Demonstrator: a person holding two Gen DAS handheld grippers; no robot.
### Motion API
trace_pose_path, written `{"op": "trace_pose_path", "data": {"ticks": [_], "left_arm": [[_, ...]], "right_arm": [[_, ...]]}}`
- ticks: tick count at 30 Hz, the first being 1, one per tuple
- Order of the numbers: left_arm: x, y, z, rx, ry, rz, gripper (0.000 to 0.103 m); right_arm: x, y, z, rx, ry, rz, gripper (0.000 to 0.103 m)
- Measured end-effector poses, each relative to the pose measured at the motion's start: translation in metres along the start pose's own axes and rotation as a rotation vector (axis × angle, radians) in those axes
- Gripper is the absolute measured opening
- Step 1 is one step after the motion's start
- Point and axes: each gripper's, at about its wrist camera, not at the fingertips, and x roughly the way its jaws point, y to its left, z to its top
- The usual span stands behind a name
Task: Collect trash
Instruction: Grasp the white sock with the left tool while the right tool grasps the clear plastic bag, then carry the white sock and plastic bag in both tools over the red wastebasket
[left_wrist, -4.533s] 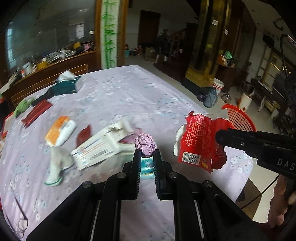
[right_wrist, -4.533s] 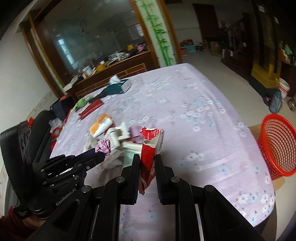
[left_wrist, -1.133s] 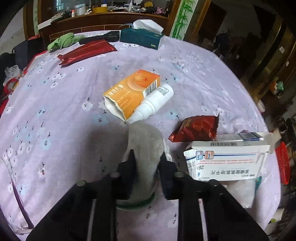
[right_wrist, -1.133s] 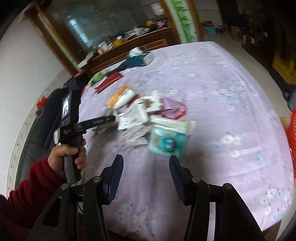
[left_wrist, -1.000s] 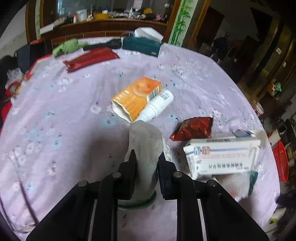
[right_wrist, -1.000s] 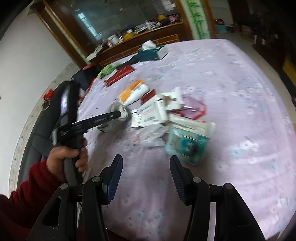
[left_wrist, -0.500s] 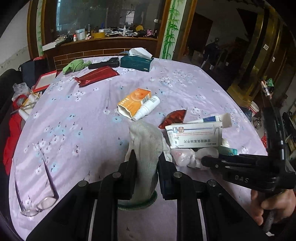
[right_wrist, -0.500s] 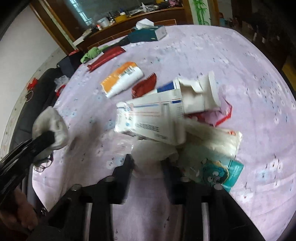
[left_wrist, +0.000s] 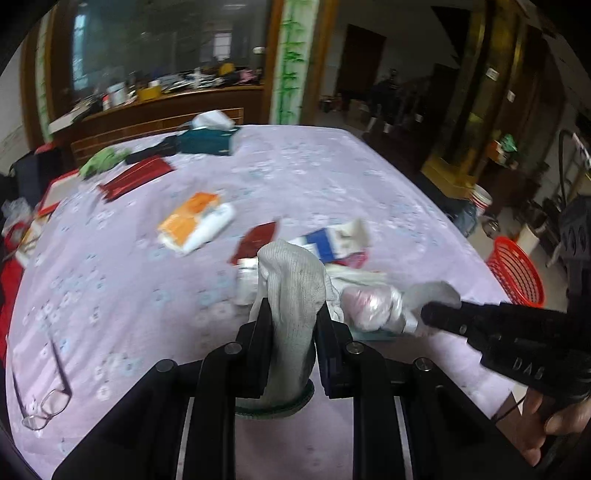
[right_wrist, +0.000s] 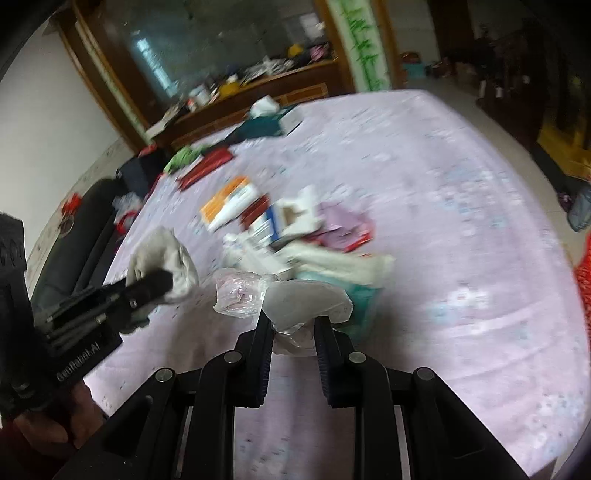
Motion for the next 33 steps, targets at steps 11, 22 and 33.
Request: {"op": "trace_pose_path", "data": {"ticks": [11, 22, 33], "left_arm": [[0.012, -0.069, 0.005, 0.072, 0.012, -0.055, 0.02], [0.016, -0.099, 0.017, 0.096, 0.003, -0.061, 0.02], [0.022, -0.134, 0.034, 0.155, -0.004, -0.081, 0.02]], "right_arm": [[-0.05, -0.053, -0.003, 0.071, -0.079, -0.08, 0.023], [-0.071, -0.078, 0.002, 0.087, -0.113, -0.079, 0.023], [-0.091, -0.107, 0.009, 0.136, -0.167, -0.092, 0.023]]}}
